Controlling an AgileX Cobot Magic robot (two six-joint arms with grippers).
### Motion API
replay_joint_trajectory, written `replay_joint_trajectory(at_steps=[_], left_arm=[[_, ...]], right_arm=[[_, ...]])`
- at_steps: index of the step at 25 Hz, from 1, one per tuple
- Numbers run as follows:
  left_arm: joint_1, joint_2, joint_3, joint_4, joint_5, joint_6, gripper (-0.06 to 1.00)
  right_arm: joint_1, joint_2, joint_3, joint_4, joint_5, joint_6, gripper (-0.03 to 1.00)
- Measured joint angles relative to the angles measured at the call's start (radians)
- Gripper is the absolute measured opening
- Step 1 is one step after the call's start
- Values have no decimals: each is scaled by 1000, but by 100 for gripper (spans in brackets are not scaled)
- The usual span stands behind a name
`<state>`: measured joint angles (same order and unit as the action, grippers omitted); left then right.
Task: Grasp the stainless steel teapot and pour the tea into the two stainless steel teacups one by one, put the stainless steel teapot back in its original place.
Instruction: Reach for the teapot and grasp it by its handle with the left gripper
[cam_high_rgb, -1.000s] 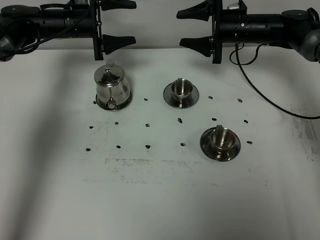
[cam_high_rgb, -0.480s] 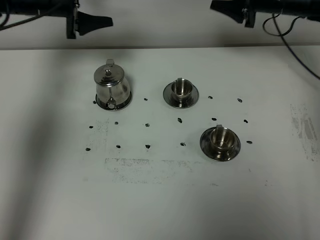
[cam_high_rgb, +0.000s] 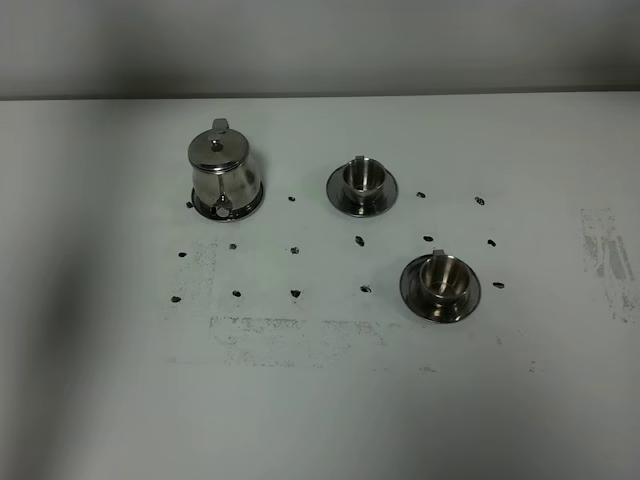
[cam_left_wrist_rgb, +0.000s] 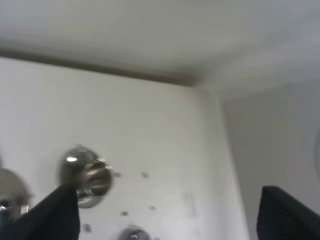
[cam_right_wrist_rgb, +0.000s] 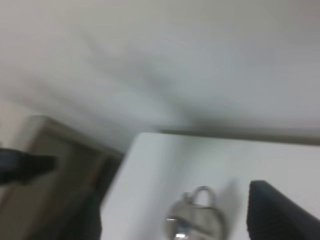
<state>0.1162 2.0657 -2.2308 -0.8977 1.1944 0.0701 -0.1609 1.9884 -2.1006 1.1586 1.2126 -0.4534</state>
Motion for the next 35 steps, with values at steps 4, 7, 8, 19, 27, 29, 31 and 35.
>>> replay_joint_trajectory(at_steps=[4,7,8,19,27,29,31,35], left_arm=[[0,-73,0,88,0,-20,69],[0,-116,0,124,1,-31,69],[0,-132,0,135,1,-32,69],[0,-259,0,212,1,-40,69],[0,-349,-1,300,1,-40,69],[0,-371,-1,317,1,-40,69],[0,-391,-1,319,1,-40,69],[0,-426,1,319,1,-38,69]], right_arm=[[-2,-137,0,-157,4,28,59],[-2,-242,-1,-253,5,55,59],[-2,-284,-1,-295,5,69,59],[-1,-788,153,-905,6,344,59],[37,-1225,618,-1051,-129,404,59],[53,-1310,724,-1069,-147,406,59],[58,-1364,818,-1088,-151,412,59],[58,-1502,1017,-1112,-199,436,59]])
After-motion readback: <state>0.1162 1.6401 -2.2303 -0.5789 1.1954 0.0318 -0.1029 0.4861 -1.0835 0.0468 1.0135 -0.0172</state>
